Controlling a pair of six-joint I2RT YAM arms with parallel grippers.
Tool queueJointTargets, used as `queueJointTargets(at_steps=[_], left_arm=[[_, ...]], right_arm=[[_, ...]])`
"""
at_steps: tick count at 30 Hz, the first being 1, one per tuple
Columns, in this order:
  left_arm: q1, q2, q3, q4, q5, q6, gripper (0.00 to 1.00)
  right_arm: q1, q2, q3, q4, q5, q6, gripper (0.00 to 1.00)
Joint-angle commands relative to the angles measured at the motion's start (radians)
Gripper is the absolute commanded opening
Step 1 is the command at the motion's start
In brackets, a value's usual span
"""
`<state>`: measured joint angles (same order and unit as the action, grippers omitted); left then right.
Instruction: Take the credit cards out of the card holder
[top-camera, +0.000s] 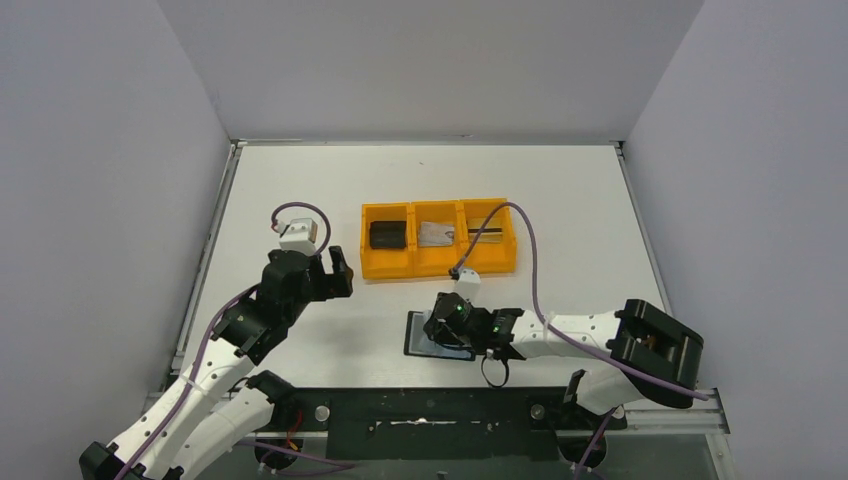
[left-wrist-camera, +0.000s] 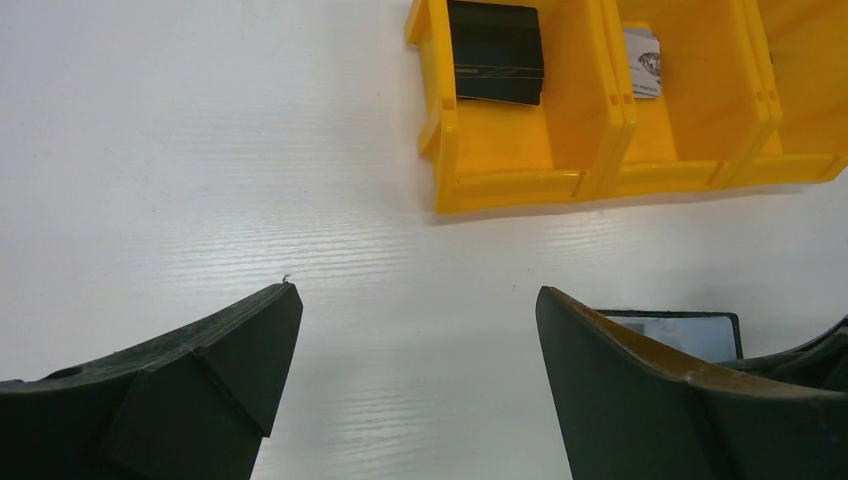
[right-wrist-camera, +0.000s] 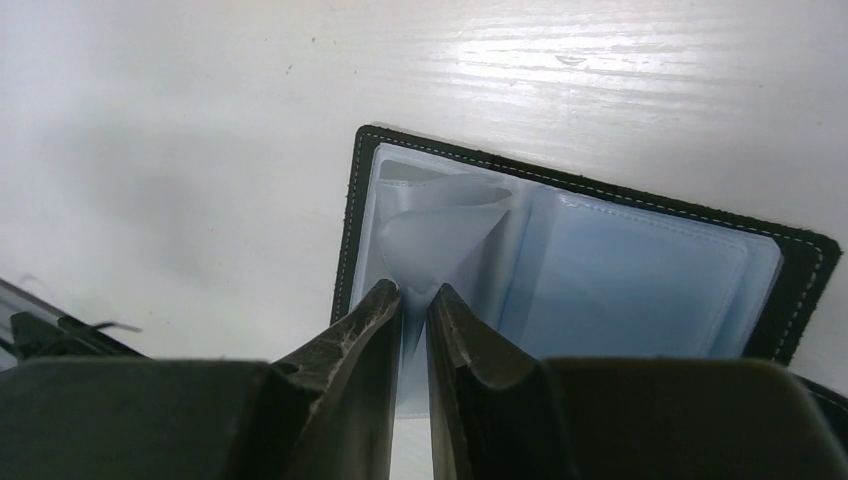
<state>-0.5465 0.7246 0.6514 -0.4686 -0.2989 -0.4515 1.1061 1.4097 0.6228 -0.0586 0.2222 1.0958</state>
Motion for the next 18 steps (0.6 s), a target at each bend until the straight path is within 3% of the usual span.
queueJointTargets(at_steps=[1, 8, 18], left_arm=[[0.007, -0.001, 0.01, 0.049, 0.053, 0.003, 0.89], [0.007, 0.006, 0.01, 0.085, 0.235, -0.026, 0.9], [0.007, -0.01, -0.14, 0.21, 0.425, -0.266, 0.93]], right_arm=[[-0.042, -0.045, -0.063, 0.187, -0.09, -0.006, 0.17], [-0.068, -0.049, -0.103, 0.273, -0.153, -0.024, 0.17], [-0.068, 0.021, -0.073, 0.413, -0.241, -0.037, 0.14]])
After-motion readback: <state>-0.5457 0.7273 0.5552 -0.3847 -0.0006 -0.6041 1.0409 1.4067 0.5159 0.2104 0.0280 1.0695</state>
